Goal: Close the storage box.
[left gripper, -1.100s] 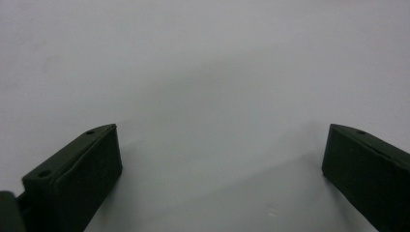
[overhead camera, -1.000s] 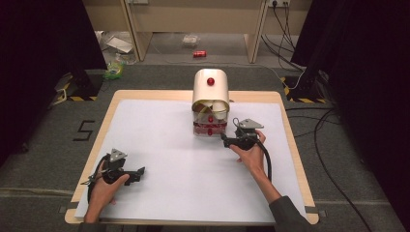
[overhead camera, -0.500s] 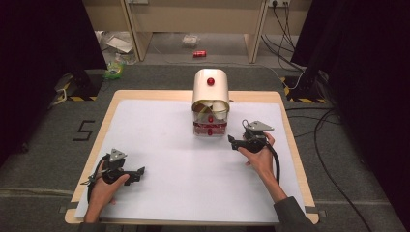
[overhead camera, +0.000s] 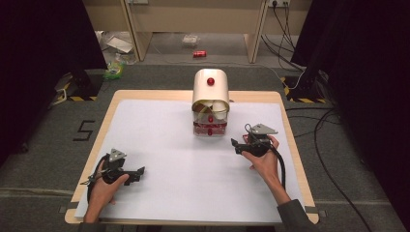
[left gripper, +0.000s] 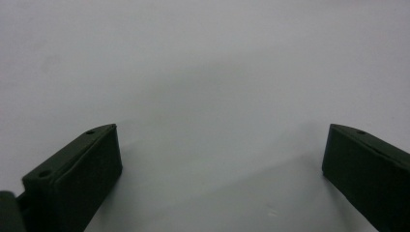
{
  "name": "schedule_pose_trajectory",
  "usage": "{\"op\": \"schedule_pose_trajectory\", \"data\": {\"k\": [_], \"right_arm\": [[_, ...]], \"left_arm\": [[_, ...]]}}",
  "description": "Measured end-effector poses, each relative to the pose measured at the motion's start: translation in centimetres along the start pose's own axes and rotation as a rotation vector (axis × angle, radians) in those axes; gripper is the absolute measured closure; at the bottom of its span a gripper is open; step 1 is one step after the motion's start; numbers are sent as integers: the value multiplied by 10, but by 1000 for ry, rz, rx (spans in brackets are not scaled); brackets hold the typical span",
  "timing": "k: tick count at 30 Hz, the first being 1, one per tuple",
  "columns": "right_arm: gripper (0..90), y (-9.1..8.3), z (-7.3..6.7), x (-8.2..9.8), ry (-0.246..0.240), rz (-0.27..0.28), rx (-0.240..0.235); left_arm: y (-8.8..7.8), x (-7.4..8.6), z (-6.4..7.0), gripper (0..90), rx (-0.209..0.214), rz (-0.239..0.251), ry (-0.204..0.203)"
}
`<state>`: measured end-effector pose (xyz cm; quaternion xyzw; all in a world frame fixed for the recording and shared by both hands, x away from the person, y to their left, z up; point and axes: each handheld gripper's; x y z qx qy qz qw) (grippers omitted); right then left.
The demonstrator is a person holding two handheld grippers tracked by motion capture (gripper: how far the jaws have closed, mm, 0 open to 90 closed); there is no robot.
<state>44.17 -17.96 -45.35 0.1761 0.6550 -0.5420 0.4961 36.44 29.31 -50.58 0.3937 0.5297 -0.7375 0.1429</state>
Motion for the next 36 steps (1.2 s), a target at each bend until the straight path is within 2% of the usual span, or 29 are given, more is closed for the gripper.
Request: {"op": "schedule_pose_trajectory", "data": {"k": [10,20,36], "right_arm": [[206,-12,7,9,-10,-4,14],[207,-26,13,22,-16,-19,7],[211,-46,23,40,-2,-31,6]], "left_arm": [[0,0,0,0,1,0,-1],[-1,0,-1,0,9,5,-9],[0,0,0,0,3,3,-3]]}}
Point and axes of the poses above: each handheld gripper's, and its own axes: y roughly forward along the jaws, x roughly out of its underside, z roughly to its right, and after that the axes turned 6 degrees about x, right-handed
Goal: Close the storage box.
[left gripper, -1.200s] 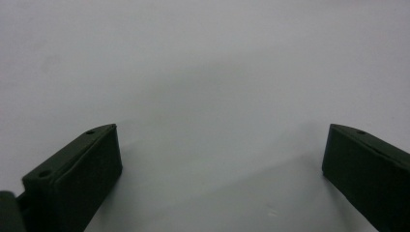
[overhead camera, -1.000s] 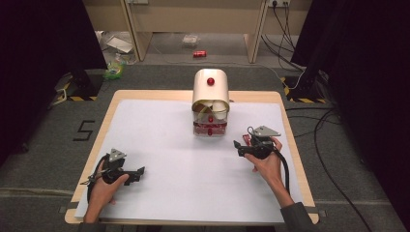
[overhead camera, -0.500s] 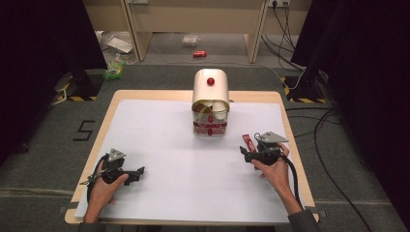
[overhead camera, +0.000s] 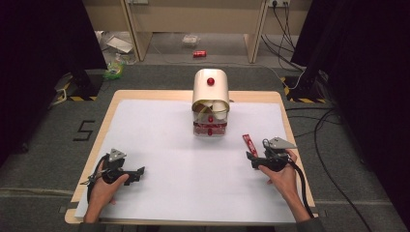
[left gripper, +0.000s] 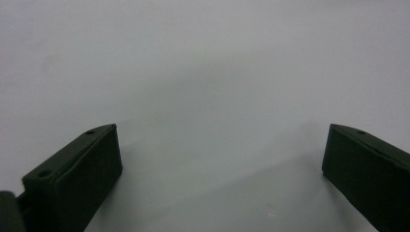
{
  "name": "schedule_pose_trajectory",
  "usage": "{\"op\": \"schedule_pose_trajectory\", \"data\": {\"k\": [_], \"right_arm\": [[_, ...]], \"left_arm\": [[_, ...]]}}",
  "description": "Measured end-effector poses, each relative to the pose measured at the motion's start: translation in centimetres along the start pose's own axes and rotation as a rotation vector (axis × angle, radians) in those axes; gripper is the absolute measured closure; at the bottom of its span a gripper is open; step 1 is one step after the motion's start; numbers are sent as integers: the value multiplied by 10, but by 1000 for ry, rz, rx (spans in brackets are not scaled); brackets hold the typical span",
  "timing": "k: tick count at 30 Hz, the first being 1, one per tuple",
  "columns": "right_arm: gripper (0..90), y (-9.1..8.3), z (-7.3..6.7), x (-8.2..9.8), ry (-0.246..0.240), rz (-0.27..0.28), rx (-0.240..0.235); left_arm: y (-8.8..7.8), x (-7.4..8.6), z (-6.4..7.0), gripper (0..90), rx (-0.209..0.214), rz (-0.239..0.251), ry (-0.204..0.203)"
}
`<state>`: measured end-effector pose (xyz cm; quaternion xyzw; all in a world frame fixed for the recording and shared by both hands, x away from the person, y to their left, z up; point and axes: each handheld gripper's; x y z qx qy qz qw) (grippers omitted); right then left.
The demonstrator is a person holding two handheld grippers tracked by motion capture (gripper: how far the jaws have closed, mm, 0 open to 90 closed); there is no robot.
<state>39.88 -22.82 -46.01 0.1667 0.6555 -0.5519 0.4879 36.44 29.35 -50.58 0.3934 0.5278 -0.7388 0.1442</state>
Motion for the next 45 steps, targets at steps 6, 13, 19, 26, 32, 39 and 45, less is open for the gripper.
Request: {"op": "schedule_pose_trajectory", "data": {"k": [6,13,19,26,32,39,45], "right_arm": [[209,-8,2,7,8,0,0],[208,-15,2,15,3,-8,-6],[207,-19,2,23,-2,-22,-6],[204,-25,1,30,-3,-35,-20],[196,-26,0,38,-3,-69,-39],[176,-30,3,45,-3,-102,-48],[159,-33,3,51,-10,-105,-69]], "left_arm": [[0,0,0,0,-1,-1,1],[0,0,0,0,-1,-2,2],[0,0,0,0,-1,-2,1],[0,0,1,0,-5,-4,4],[1,0,2,0,-17,-12,16],[1,0,2,0,-16,-11,15],[1,0,2,0,-15,-11,15]]}}
Point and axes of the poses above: each handheld gripper's, and its own axes: y roughly forward along the jaws, x roughly out of its underside, z roughly to its right, and after that the axes turned 6 degrees about x, right-handed
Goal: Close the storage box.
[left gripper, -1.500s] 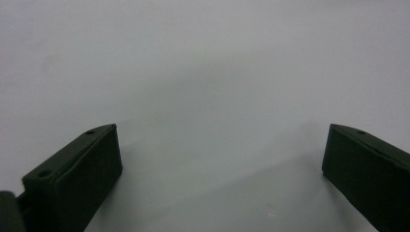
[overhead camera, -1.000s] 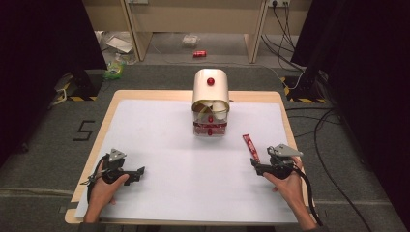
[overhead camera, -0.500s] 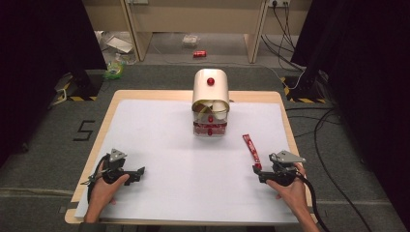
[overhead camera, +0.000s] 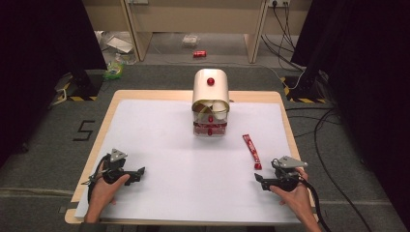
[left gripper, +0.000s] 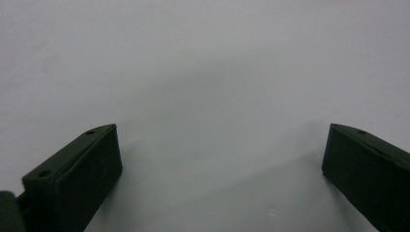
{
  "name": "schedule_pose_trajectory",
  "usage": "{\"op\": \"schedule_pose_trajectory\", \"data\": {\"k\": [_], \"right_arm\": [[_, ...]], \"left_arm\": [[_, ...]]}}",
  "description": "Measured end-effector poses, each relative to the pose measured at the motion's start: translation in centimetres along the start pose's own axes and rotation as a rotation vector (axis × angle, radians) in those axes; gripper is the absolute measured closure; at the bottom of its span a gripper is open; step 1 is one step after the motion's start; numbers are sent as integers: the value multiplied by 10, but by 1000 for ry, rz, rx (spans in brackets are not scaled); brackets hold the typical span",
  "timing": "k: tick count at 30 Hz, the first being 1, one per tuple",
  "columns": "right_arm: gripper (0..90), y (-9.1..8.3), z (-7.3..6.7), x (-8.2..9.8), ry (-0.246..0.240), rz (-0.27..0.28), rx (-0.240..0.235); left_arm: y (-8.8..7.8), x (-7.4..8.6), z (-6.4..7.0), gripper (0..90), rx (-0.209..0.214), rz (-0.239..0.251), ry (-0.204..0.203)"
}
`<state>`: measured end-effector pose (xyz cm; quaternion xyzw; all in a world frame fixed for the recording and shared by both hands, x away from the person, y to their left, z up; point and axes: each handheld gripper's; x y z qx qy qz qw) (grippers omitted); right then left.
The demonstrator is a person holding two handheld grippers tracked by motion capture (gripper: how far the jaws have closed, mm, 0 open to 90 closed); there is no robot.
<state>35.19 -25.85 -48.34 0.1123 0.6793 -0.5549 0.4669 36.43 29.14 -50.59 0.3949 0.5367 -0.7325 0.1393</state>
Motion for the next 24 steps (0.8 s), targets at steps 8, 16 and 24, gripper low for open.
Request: {"op": "schedule_pose_trajectory", "data": {"k": [8,16,24], "right_arm": [[158,4,-3,7,-22,-74,23],[150,5,-3,11,-17,-57,18],[150,5,-3,11,-20,-57,20]], "left_arm": [[0,0,0,0,0,0,0],[0,0,0,0,-1,0,1],[0,0,0,0,-1,0,1]]}}
Point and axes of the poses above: each handheld gripper's, and its own axes: y roughly forward along the jaws, x roughly out of its underside, z roughly to its right, and after that the axes turned 6 degrees about x, right-handed
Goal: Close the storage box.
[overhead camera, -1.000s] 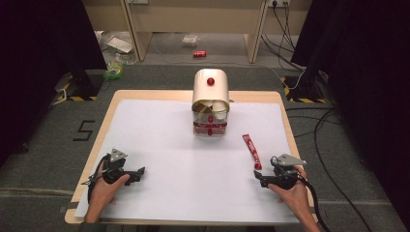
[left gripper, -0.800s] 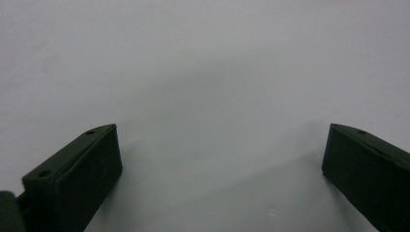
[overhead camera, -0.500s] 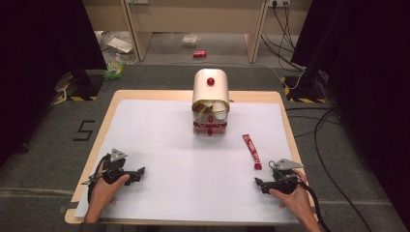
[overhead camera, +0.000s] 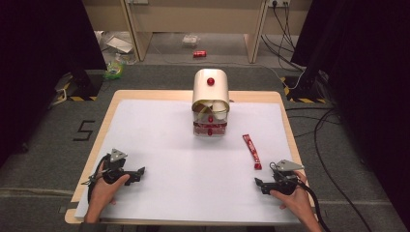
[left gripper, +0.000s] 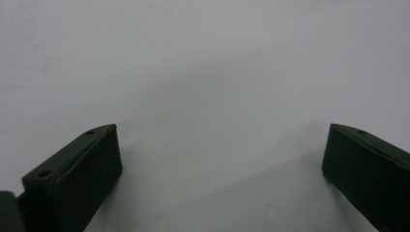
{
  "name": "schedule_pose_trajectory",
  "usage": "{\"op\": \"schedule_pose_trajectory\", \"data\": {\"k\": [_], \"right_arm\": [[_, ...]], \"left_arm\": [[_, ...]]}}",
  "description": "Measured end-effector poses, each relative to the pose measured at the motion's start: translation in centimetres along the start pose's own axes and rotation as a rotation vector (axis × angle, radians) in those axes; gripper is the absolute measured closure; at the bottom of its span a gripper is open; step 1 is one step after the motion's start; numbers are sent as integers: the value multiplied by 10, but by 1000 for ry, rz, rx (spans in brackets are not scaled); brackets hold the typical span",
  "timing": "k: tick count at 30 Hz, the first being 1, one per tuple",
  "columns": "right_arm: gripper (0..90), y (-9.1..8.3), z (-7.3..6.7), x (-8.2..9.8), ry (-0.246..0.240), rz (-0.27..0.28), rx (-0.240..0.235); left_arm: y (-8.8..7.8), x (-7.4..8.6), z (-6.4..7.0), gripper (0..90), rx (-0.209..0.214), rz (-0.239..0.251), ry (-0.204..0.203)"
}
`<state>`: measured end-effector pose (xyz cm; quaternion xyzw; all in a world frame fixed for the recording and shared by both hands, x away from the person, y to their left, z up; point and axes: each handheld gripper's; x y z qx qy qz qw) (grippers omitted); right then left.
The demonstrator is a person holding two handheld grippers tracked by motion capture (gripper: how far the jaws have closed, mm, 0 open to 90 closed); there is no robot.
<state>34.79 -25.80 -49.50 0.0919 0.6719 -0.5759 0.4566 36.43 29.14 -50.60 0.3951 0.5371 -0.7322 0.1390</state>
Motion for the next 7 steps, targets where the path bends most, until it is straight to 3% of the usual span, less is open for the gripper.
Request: {"op": "schedule_pose_trajectory", "data": {"k": [7], "right_arm": [[149,0,0,0,1,0,-1]], "left_arm": [[0,0,0,0,0,0,0]]}}
Point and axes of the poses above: each handheld gripper's, and its own axes: y roughly forward along the jaws, x roughly out of its underside, z roughly to its right, and after that the axes turned 6 degrees about x, right-handed
